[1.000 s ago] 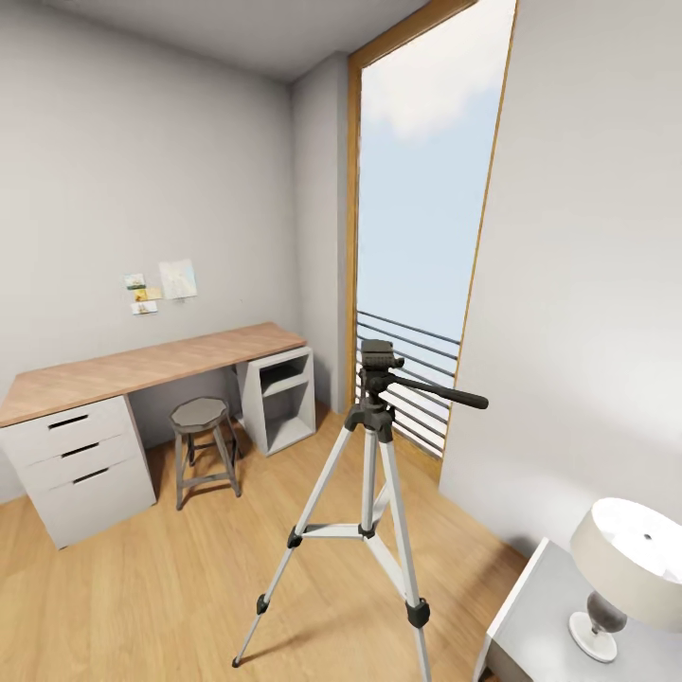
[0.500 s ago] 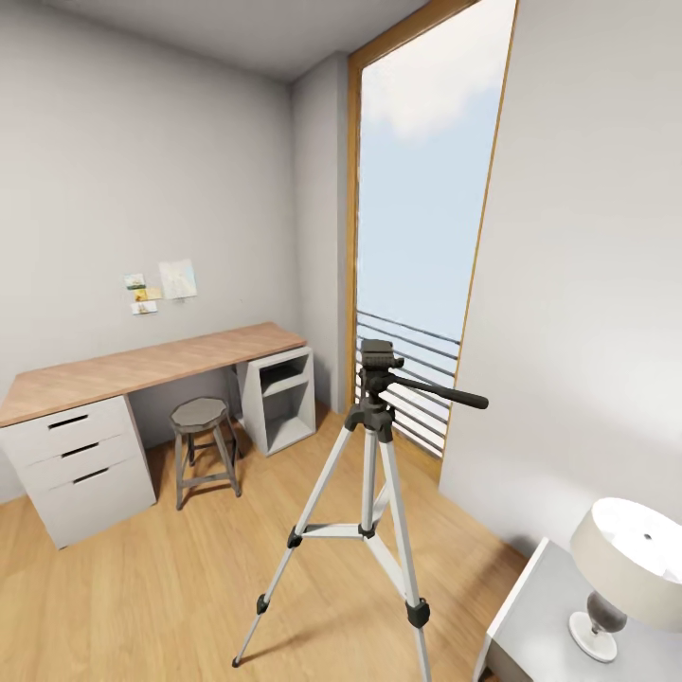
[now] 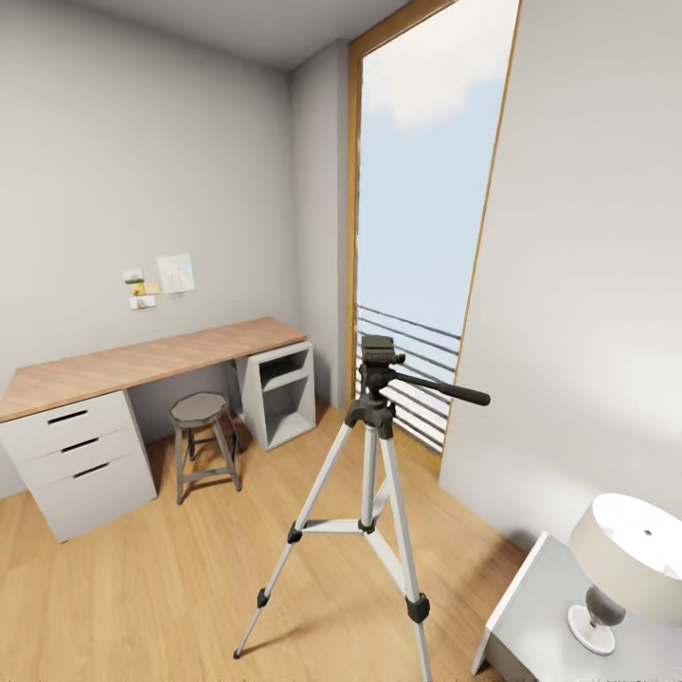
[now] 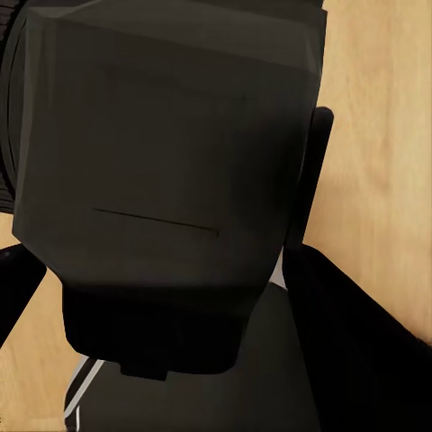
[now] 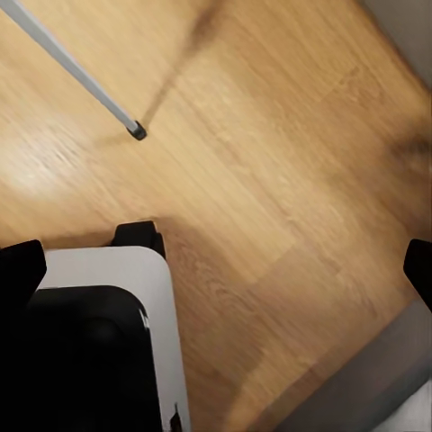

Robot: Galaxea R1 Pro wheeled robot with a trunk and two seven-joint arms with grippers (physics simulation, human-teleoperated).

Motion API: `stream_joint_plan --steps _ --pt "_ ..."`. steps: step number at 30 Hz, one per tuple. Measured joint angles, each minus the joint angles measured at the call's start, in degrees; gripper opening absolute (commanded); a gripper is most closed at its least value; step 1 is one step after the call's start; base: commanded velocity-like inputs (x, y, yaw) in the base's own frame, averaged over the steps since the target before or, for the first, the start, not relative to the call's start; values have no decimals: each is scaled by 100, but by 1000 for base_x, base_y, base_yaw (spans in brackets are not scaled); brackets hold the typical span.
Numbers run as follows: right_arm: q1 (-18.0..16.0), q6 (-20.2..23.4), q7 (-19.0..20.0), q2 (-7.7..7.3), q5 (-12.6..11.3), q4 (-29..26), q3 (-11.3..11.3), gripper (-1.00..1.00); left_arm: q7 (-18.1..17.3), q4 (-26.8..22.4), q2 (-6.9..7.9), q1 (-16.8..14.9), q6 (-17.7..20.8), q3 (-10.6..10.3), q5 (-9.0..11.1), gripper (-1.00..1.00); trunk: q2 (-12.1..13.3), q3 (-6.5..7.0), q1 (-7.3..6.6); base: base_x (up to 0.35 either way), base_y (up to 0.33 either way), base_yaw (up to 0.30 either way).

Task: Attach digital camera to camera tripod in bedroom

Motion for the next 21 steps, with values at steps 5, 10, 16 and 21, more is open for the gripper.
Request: stream_joint_plan --steps 5,10,16,21 --pt "2 -1 0 0 2 0 5 100 5 1 -2 0 -2 4 1 -100 0 -46 0 0 0 0" --pt "1 -1 0 5 3 0 8 100 7 6 -2 0 -3 6 2 -100 0 -92 0 0 0 0" --pt "1 -1 0 7 3 0 9 100 8 8 -2 0 -3 6 3 -100 0 -147 0 0 0 0" --pt "-1 -1 0 7 3 0 9 100 8 9 -2 0 -3 5 3 -100 0 -193 0 0 0 0"
